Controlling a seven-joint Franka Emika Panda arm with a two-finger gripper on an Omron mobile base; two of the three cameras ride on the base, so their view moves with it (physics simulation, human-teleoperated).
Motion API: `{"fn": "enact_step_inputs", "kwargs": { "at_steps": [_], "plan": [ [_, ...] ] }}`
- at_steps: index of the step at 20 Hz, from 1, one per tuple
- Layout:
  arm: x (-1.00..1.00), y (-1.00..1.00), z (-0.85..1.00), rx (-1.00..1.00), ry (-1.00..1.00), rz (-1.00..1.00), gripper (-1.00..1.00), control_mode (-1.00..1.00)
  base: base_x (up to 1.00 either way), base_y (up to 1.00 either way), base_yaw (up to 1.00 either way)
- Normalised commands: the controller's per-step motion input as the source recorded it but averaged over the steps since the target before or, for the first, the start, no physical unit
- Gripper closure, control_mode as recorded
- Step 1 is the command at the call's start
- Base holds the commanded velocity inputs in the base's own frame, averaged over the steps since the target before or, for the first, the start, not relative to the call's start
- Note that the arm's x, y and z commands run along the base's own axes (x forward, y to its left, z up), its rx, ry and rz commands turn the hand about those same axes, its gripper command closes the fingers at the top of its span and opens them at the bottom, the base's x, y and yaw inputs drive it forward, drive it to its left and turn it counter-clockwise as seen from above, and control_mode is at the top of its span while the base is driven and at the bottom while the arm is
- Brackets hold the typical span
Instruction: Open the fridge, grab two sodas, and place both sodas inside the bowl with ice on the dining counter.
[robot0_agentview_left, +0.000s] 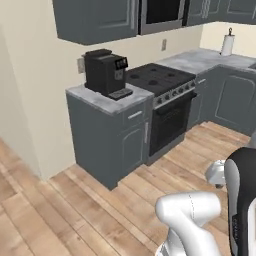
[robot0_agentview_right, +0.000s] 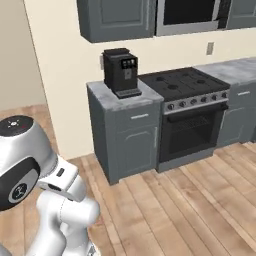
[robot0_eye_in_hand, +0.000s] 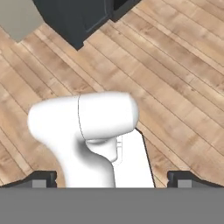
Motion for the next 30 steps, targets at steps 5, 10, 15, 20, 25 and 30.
{"fn": "enact_step_inputs", "kwargs": {
  "at_steps": [5, 10, 15, 20, 25, 30],
  "plan": [
    [0.00, 0.00, 0.00, 0.00, 0.00, 0.00, -1.00, 1.00, 0.00, -0.09, -0.71],
    [0.00, 0.00, 0.00, 0.00, 0.00, 0.00, -1.00, 1.00, 0.00, -0.10, -0.70],
    [0.00, 0.00, 0.00, 0.00, 0.00, 0.00, -1.00, 1.00, 0.07, -0.07, -0.67],
    [0.00, 0.00, 0.00, 0.00, 0.00, 0.00, -1.00, 1.00, 0.22, -0.03, -0.62],
    [0.00, 0.00, 0.00, 0.00, 0.00, 0.00, -1.00, 1.00, 0.51, 0.00, -0.52],
    [0.00, 0.00, 0.00, 0.00, 0.00, 0.00, -1.00, 1.00, 0.80, 0.00, -0.41]
  ]
}}
